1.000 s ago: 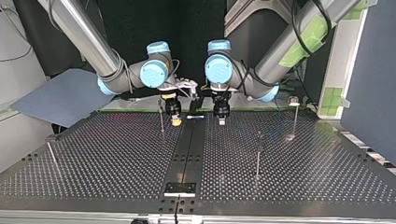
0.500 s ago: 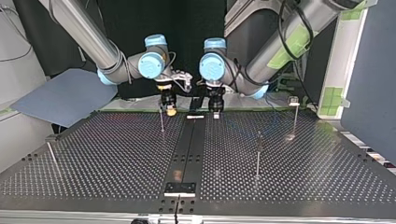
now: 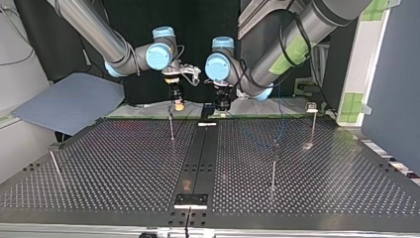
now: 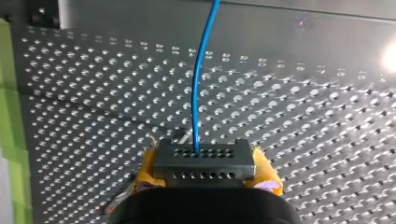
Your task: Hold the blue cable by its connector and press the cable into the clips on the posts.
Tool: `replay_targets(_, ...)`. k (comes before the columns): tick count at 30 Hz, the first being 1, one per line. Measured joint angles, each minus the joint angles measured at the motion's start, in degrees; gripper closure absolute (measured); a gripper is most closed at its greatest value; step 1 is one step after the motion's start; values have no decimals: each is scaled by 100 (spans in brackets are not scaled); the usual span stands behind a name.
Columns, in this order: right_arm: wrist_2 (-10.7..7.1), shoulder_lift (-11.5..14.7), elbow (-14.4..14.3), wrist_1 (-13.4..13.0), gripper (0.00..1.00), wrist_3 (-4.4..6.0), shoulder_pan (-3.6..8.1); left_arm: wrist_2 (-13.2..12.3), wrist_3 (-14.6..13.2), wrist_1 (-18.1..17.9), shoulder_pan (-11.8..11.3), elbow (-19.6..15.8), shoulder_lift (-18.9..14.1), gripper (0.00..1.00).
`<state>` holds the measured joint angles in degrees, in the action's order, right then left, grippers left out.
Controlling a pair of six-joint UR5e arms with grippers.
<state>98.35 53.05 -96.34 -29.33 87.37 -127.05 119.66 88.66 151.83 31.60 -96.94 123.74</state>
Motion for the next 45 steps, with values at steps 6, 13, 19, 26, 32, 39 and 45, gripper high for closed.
replay_targets(6, 114, -47, -278, -164, 100, 70, 46, -1, 22, -3, 127, -1, 2, 100)
replay_targets(13, 187, -130, -397, -236, 100, 112, 183, -45, 62, -60, 309, 0, 4, 100)
replay_targets(19, 207, -147, -414, -241, 100, 126, 317, -108, 119, -228, 443, 1, 98, 100)
replay_targets(26, 211, -158, -430, -249, 100, 135, 477, -245, 127, -553, 508, 4, 446, 100)
replay_targets(32, 198, -165, -444, -250, 100, 88, 612, -270, 134, -814, 585, 33, 643, 100)
replay_targets(39, 195, -174, -560, -384, 100, 28, 767, -254, 213, -850, 728, 284, 671, 100)
replay_targets(45, 157, -170, -582, -557, 100, 1, 827, -336, 375, -729, 880, 606, 929, 100)
